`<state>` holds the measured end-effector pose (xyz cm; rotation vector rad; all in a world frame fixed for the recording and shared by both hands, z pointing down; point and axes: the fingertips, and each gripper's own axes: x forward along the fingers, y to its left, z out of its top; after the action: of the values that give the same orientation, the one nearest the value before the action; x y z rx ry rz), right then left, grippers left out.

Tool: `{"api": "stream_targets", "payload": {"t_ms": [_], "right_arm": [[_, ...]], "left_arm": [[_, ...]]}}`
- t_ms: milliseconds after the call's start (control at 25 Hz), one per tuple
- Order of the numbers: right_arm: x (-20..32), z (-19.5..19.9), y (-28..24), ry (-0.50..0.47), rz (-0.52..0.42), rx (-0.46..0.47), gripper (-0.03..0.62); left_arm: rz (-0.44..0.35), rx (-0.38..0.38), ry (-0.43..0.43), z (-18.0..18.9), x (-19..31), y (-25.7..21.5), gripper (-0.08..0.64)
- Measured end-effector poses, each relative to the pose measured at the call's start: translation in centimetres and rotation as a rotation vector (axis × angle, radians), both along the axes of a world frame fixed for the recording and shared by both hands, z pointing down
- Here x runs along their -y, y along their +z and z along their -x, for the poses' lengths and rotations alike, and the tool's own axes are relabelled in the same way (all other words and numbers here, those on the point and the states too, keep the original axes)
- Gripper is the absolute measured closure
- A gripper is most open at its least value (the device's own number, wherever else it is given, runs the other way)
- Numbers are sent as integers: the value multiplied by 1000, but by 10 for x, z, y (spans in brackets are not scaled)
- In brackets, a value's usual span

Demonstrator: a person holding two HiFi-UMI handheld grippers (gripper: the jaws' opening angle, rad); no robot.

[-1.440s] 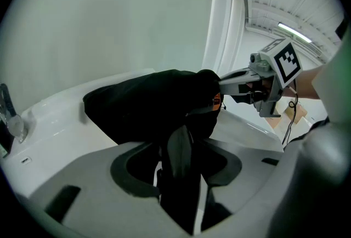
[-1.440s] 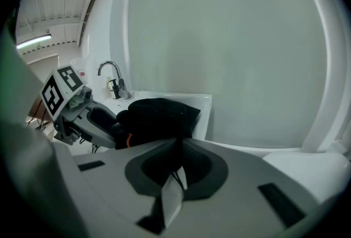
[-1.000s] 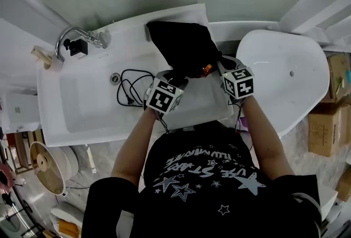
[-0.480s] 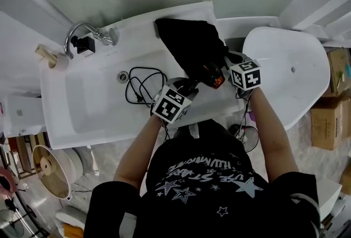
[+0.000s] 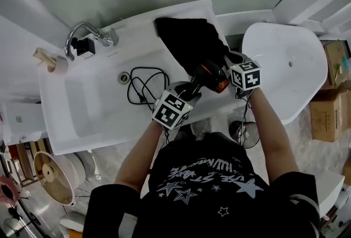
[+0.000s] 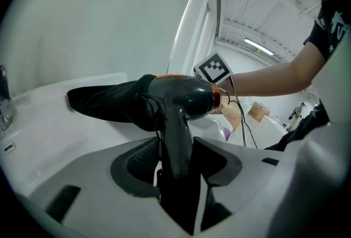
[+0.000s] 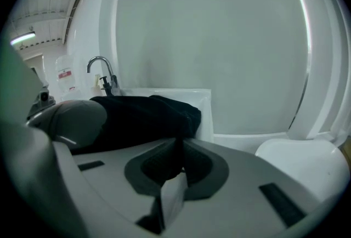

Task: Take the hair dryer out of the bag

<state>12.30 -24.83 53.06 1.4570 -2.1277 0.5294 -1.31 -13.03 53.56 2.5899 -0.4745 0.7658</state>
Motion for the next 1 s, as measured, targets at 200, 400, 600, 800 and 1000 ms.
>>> {"api": "stream_targets", "payload": {"t_ms": [200, 400, 600, 800, 1000], "right_arm": [[-5, -1, 2, 5, 0, -6, 554], [-16, -8, -4, 8, -14, 10, 525], [-34, -13, -7, 7, -31, 38, 508], [-56, -18, -6, 10, -42, 54, 506], [-76, -26, -11, 24, -64, 91, 554]], "left_arm": [[6, -5, -5, 0, -5, 0, 351], [-3, -9, -10, -3, -21, -8, 351], [-21, -8, -7, -7, -46, -15, 351], [-69, 1, 29, -13, -63, -19, 351], [-87, -21, 111, -22, -80, -24, 351]]}}
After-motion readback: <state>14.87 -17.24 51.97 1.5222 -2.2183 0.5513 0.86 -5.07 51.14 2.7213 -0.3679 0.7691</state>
